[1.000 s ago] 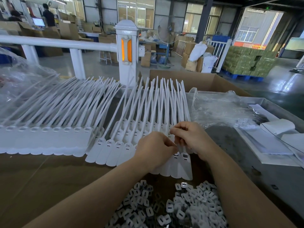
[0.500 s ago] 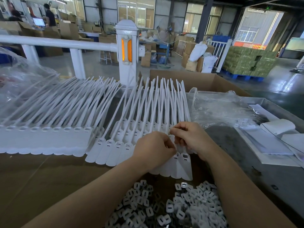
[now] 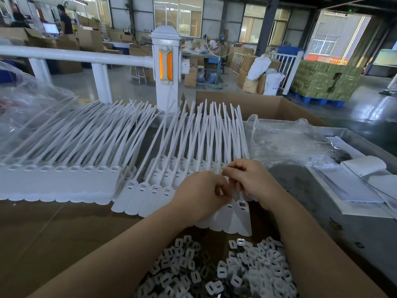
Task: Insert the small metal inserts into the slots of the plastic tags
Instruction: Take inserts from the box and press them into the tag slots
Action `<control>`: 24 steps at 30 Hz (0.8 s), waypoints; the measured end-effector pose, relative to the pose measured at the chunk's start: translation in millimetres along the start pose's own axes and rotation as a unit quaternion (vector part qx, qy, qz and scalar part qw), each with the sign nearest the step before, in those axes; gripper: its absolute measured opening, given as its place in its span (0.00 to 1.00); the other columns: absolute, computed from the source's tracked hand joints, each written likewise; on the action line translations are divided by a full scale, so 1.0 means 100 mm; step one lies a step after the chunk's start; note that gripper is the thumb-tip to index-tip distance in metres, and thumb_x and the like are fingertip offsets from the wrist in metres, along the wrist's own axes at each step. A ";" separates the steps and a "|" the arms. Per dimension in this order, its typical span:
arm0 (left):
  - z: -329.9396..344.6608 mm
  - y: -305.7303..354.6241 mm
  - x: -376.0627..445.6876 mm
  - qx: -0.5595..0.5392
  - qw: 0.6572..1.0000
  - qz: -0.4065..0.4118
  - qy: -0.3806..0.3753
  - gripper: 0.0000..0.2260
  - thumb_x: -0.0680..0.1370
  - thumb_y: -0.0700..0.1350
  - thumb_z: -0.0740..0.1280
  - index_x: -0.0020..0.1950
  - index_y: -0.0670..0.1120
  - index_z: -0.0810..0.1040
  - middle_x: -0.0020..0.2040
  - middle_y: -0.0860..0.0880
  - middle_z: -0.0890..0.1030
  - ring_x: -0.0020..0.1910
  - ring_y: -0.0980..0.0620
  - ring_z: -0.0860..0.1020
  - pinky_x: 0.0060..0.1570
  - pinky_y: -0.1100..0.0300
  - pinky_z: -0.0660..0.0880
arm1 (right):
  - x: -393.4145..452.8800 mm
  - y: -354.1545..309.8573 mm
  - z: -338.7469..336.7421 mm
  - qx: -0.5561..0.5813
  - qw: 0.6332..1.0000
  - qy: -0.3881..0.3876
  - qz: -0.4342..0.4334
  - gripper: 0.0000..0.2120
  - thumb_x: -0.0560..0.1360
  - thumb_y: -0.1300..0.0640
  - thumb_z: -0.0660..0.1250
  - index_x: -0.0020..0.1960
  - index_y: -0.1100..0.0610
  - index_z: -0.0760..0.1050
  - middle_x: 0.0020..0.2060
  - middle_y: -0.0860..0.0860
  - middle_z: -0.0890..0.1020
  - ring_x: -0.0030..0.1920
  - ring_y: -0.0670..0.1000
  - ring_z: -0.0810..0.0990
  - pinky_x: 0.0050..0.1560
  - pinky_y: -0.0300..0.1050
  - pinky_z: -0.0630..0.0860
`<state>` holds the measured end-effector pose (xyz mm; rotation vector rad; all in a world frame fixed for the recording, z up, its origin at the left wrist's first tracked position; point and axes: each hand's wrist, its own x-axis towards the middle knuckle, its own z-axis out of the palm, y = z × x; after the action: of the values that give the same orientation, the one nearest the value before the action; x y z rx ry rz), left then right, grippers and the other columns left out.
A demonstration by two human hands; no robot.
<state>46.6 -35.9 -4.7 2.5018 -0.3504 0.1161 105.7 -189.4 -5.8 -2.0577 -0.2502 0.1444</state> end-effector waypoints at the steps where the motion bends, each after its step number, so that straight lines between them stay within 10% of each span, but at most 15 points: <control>1: -0.03 0.00 -0.01 0.031 0.999 0.039 -0.005 0.04 0.78 0.51 0.69 0.49 0.55 0.83 0.39 0.59 0.74 0.41 0.60 0.74 0.41 0.65 0.71 | 0.00 0.00 0.00 0.001 1.000 -0.002 0.002 0.06 0.79 0.54 0.68 0.47 0.55 0.81 0.26 0.46 0.81 0.24 0.41 0.75 0.23 0.32 0.67; 13: -0.15 -0.02 -0.07 0.237 0.927 0.289 -0.042 0.14 0.79 0.43 0.60 0.61 0.52 0.79 0.53 0.53 0.77 0.55 0.54 0.71 0.54 0.58 0.69 | 0.01 0.01 0.02 0.021 1.000 0.000 0.013 0.06 0.79 0.54 0.69 0.47 0.55 0.81 0.26 0.47 0.80 0.25 0.41 0.74 0.24 0.34 0.69; 24: -0.21 -0.10 -0.03 0.099 0.975 0.193 -0.053 0.12 0.78 0.43 0.68 0.56 0.58 0.84 0.45 0.61 0.75 0.41 0.64 0.69 0.44 0.74 0.63 | 0.03 0.01 0.00 0.039 0.999 -0.002 0.014 0.06 0.80 0.55 0.68 0.47 0.55 0.81 0.27 0.49 0.81 0.22 0.43 0.73 0.20 0.33 0.65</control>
<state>46.4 -15.4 6.5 2.6094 -0.9071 0.1807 108.2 -189.0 -7.1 -1.9839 -0.2139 0.1729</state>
